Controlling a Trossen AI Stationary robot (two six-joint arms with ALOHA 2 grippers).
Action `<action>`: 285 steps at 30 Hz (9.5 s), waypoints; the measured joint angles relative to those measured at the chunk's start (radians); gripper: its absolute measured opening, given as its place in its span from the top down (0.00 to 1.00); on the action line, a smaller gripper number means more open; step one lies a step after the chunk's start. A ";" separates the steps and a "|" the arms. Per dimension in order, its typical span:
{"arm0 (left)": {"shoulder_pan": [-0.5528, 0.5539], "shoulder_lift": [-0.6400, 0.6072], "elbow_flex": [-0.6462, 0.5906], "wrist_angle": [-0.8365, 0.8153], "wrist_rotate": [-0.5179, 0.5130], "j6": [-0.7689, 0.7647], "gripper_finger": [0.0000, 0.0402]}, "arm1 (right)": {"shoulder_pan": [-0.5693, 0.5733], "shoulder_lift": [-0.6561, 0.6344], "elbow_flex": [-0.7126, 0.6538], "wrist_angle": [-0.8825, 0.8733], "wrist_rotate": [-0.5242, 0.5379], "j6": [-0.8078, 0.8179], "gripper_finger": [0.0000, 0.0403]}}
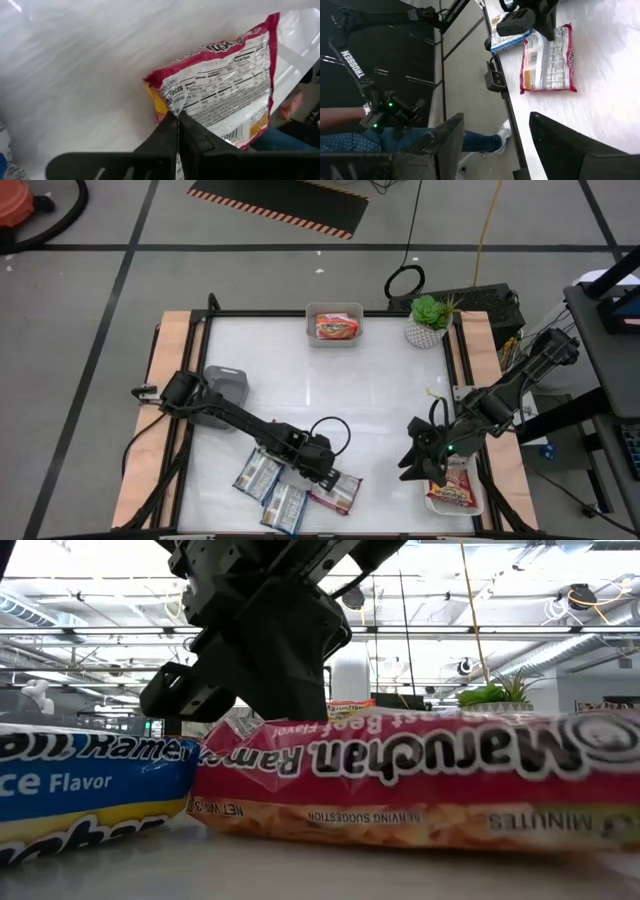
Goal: Sort Maruchan noodles
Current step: Put the red noodle pack into the white bin
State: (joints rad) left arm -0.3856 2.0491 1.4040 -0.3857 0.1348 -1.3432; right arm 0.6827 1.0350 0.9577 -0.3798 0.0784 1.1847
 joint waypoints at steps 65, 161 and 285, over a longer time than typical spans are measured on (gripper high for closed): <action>0.028 -0.063 0.165 0.509 -0.547 0.649 0.99 | -0.179 0.148 0.529 -0.682 -0.037 -0.389 0.15; 0.002 -0.088 0.176 0.466 -0.699 0.865 0.92 | -0.232 0.172 0.344 -0.583 -0.110 -0.453 0.75; -0.056 0.480 0.807 0.406 -0.454 0.719 0.42 | -0.022 -0.163 0.344 -0.881 -0.285 -0.175 0.73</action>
State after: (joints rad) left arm -0.4418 2.5288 2.2110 0.0203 -0.3195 -0.6239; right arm 0.6606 0.8721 1.3022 -1.2611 -0.2064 1.0096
